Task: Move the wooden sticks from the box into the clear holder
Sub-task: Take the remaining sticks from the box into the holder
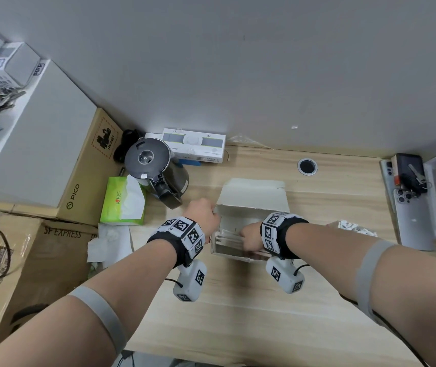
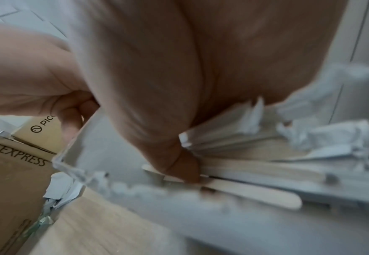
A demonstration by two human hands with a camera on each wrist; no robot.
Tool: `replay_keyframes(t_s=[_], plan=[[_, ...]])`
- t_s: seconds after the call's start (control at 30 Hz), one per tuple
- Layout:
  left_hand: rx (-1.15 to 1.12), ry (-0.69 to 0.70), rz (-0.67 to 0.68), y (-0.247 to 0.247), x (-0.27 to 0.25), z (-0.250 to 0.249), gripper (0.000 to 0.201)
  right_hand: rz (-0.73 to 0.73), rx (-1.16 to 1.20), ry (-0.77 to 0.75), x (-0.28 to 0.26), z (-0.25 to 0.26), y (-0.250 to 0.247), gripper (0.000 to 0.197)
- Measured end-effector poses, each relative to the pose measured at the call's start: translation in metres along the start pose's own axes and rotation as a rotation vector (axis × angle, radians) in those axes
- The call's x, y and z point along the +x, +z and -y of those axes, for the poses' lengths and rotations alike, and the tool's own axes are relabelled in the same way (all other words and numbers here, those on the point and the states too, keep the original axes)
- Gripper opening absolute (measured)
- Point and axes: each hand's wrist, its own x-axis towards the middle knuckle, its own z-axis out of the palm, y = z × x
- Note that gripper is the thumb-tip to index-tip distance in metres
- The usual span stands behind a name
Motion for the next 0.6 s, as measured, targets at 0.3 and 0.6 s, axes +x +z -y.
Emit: replay_keyframes(t_s=[0.3, 0.6], plan=[[0.032, 0.014, 0.033, -0.002, -0.002, -0.002, 0.022, -0.167, -0.062, 0.106, 0.008, -0.001, 0.0, 0.013], [0.049, 0.012, 0.033, -0.001, 0.0, -0.001, 0.024, -0.236, -0.172, 0.144, 0.007, -0.004, 0.011, 0.049]])
